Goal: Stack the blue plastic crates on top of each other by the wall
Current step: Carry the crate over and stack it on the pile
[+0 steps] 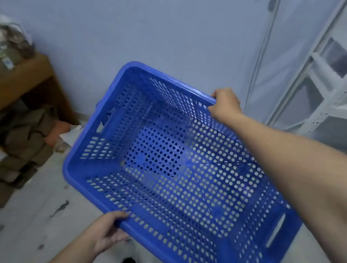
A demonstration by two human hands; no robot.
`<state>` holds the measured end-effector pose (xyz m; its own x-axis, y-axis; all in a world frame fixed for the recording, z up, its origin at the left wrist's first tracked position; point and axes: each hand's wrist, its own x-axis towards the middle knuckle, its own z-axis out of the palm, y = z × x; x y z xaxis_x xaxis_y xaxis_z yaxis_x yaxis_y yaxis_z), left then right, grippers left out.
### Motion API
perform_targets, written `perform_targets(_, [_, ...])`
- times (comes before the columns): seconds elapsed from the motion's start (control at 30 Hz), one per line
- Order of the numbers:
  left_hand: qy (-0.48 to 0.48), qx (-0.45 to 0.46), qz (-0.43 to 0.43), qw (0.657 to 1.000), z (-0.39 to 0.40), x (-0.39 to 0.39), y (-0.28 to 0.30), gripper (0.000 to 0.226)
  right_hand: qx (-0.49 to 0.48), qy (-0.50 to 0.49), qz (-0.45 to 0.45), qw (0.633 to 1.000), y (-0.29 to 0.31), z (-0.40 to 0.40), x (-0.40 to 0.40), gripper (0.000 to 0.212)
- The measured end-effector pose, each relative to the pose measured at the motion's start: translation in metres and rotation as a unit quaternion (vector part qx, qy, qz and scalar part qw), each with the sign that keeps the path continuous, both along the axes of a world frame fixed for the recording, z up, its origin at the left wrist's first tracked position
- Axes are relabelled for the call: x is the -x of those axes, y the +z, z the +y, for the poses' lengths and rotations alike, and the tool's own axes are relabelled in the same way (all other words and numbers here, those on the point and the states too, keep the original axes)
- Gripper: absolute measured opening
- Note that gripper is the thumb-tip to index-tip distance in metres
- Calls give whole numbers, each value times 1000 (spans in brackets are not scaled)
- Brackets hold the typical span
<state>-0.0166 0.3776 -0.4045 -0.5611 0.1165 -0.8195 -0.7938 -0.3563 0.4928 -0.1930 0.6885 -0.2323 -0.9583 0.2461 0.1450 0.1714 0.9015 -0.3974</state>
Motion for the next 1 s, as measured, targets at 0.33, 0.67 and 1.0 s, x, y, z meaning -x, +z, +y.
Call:
perform_targets(0.33, [59, -76, -22, 995, -68, 193, -1, 13, -54, 39, 61, 996, 34, -97, 216, 19])
perform_targets(0.67, [108, -83, 40, 990, -73, 357, 51, 30, -74, -13, 112, 991, 72, -121, 403, 25])
perform_targets(1.0, [162, -97, -64, 980, -32, 511, 75, 21, -105, 34, 79, 991, 20, -108, 618, 26])
